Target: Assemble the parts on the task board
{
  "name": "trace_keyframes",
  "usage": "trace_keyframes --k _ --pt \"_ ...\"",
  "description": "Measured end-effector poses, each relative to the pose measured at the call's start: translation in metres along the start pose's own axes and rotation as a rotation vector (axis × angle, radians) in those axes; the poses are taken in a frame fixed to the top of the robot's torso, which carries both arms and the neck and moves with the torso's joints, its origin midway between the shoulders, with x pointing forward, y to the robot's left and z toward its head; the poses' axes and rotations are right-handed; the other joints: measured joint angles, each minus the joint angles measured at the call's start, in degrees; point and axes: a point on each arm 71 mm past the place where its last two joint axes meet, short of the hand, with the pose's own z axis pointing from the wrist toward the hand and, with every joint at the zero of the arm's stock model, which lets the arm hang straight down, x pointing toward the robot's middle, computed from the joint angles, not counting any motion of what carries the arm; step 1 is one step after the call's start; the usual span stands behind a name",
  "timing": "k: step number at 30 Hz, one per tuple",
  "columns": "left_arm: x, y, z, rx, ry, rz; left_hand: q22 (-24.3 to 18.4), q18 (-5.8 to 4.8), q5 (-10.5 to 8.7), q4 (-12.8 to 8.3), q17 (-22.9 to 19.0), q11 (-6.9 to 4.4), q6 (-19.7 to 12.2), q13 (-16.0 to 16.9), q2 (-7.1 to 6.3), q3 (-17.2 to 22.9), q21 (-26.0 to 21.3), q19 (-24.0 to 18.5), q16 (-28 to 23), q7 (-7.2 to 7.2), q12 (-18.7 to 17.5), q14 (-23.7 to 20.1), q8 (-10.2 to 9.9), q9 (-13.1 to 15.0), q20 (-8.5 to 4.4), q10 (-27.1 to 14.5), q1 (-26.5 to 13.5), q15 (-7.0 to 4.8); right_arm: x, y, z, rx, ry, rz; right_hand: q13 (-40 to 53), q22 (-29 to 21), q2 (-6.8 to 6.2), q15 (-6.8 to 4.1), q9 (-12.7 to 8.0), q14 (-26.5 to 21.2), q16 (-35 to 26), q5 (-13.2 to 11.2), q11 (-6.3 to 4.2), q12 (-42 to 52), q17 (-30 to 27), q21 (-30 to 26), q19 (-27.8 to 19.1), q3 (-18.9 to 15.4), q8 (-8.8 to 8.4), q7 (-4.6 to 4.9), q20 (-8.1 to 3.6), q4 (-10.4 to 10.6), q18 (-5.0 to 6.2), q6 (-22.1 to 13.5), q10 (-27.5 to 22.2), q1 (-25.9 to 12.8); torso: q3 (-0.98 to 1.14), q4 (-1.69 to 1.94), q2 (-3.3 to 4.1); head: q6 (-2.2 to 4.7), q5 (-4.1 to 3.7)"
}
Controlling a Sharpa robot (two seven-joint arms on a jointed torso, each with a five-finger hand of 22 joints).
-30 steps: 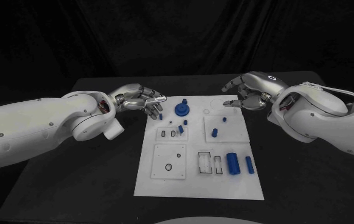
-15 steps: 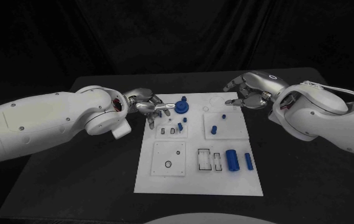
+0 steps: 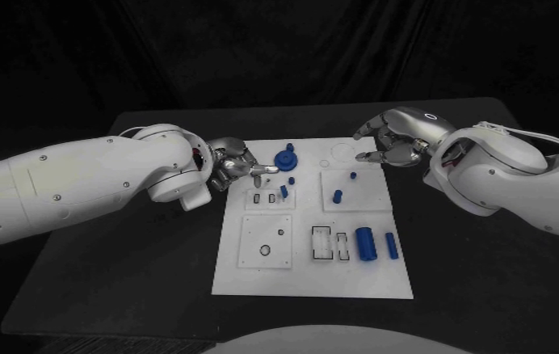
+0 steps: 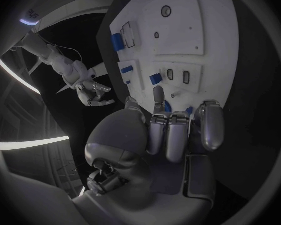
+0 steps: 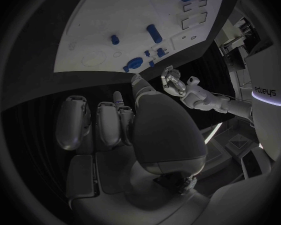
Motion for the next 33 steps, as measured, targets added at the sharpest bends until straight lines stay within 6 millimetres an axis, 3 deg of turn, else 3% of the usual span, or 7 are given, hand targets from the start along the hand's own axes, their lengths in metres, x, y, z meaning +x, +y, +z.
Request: trace_keyframes --k 9,10,16,19,27,33 --pt "0.01 -0.016 0.012 -0.094 0.032 0.085 0.15 -0.04 0.47 -0.65 -0.01 -0.81 0.76 0.0 -0.45 1.4 1.08 2.71 0.0 -0.76 0.0 -0.06 0.65 3.33 -1.05 -0.18 -0.45 -0.95 0.003 -0.002 0.0 0.006 0.01 0.0 -0.06 0.0 -0.01 0.0 -0.13 0.0 0.0 1.03 0.15 -0.71 0.46 0.0 0.0 0.0 0.0 0.21 0.0 0.0 0.0 0.21 -0.26 -0.01 0.02 -0.08 -0.07 -0.95 -0.74" --pt "0.011 -0.017 0.014 -0.101 0.037 0.093 0.15 -0.81 0.47 -0.65 -0.01 -0.83 0.76 0.0 -0.45 1.4 1.08 2.89 0.0 -0.76 0.0 0.11 0.65 3.45 -1.05 -0.16 -0.45 -1.12 0.004 -0.002 0.0 0.007 0.012 0.0 -0.06 0.0 -0.01 0.0 -0.13 0.0 0.0 1.04 0.01 -0.78 0.48 0.0 0.0 0.0 0.0 0.21 0.0 0.0 0.0 0.21 -0.4 -0.01 0.03 -0.08 -0.08 -1.04 -0.81" --pt "0.019 -0.029 0.02 -0.134 0.069 0.138 0.15 -0.87 0.85 -0.57 -0.01 -1.38 1.77 -0.02 -0.46 2.11 1.76 4.39 0.0 -1.37 -0.01 0.01 -0.75 4.28 -1.72 -0.11 -1.35 -1.63 0.007 -0.005 -0.001 0.016 0.022 0.001 -0.06 0.04 -0.01 0.01 -0.16 0.0 0.08 1.08 0.0 -0.99 0.53 0.0 0.0 0.16 0.0 0.21 0.0 -0.15 0.0 0.21 -0.4 -0.02 0.03 -0.08 -0.14 -1.37 -0.94" --pt "0.021 -0.033 0.023 -0.142 0.081 0.154 0.15 -0.87 1.44 -0.74 -0.01 -1.39 1.97 -0.02 -0.46 2.6 1.76 4.55 0.0 -1.57 -0.01 0.01 -1.29 4.49 -1.88 -0.1 -1.36 -1.63 0.008 -0.006 -0.001 0.018 0.024 0.0 -0.05 0.04 -0.02 0.0 -0.18 0.0 0.27 1.08 0.0 -1.2 0.56 0.0 0.0 0.15 0.0 0.21 0.0 -0.15 0.0 0.21 -0.4 -0.02 0.03 -0.07 -0.16 -1.41 -1.08" --pt "0.024 -0.039 0.029 -0.16 0.1 0.181 0.14 -0.86 2.84 -0.81 -0.02 -1.57 1.91 -0.03 -0.43 3.46 1.48 4.45 0.0 -1.51 -0.01 0.21 -3.91 4.84 -1.86 -0.28 -1.99 -1.83 0.009 -0.006 -0.001 0.02 0.028 0.001 -0.05 0.04 -0.02 0.01 -0.28 -0.01 0.55 1.32 0.21 -1.22 0.96 0.42 0.0 -0.01 0.0 0.05 0.0 -0.31 0.0 0.37 -0.61 -0.02 0.12 -0.02 -0.15 -0.74 -1.37" --pt "0.024 -0.041 0.032 -0.163 0.102 0.188 0.14 -0.86 4.09 -1.44 -0.02 -1.57 1.51 -0.03 -0.43 4.41 0.93 3.49 0.0 -1.11 -0.01 0.21 -5.8 5.23 -1.69 -0.28 -1.99 -1.82 0.011 -0.007 -0.001 0.02 0.028 0.002 -0.05 0.03 0.0 0.01 -0.27 -0.01 0.7 1.32 0.21 -1.22 1.26 0.89 0.0 -0.01 0.0 0.0 0.0 -0.31 0.0 0.41 -0.61 -0.05 0.13 -0.01 -0.13 -0.96 -1.2"
